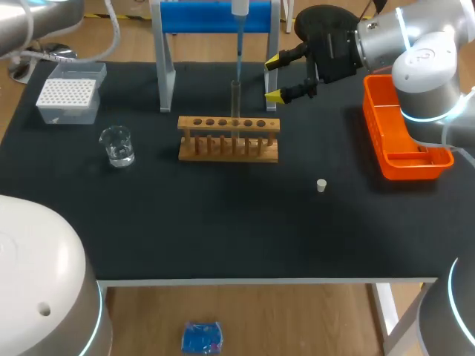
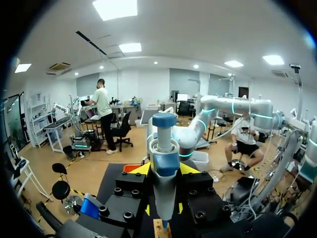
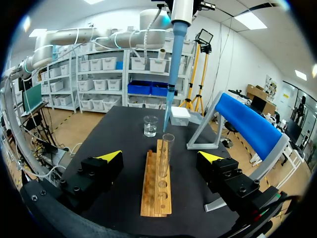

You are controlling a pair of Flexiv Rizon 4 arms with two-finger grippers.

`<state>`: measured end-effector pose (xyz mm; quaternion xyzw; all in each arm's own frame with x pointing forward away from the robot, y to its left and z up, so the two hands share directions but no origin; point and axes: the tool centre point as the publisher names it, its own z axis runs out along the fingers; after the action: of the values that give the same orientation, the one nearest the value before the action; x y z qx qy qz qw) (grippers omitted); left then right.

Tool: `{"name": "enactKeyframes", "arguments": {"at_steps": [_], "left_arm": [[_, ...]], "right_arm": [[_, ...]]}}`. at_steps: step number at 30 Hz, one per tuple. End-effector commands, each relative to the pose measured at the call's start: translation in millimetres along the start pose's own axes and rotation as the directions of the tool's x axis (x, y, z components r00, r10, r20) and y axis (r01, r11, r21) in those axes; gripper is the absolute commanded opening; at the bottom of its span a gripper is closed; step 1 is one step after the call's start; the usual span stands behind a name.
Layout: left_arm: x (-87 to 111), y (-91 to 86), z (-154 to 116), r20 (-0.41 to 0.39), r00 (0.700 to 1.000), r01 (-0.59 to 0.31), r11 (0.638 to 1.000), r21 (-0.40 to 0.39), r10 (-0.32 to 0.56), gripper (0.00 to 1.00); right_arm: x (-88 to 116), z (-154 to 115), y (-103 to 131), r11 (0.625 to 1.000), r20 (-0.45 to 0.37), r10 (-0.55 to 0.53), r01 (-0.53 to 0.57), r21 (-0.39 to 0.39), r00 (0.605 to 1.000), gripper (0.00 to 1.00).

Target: Invert the test tube, pick up the pipette, mount the tip to pipette, aspirate from beaker and dispense into the tube, eject the tip, return the pipette, and cap with the stopper.

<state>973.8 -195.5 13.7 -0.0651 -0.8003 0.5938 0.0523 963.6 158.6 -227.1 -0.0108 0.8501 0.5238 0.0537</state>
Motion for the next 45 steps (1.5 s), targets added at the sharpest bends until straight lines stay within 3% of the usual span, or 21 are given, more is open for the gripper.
{"name": "enactKeyframes", "arguments": {"at_steps": [1,45], "left_arm": [[-1.3,-0.2,-0.6,-0.005,1.000,-0.001,1.000,-0.001,0.001,0.00],[-2.6,6.6,-1.3,0.004,1.000,0.004,1.000,-0.001,-0.004,0.00]], "right_arm": [[-0.1,0.5,-0.5,1.000,0.001,-0.001,0.001,-0.001,1.000,1.00],[-0.1,0.5,-0.5,1.000,0.001,-0.001,0.001,-0.001,1.000,1.00]]}}
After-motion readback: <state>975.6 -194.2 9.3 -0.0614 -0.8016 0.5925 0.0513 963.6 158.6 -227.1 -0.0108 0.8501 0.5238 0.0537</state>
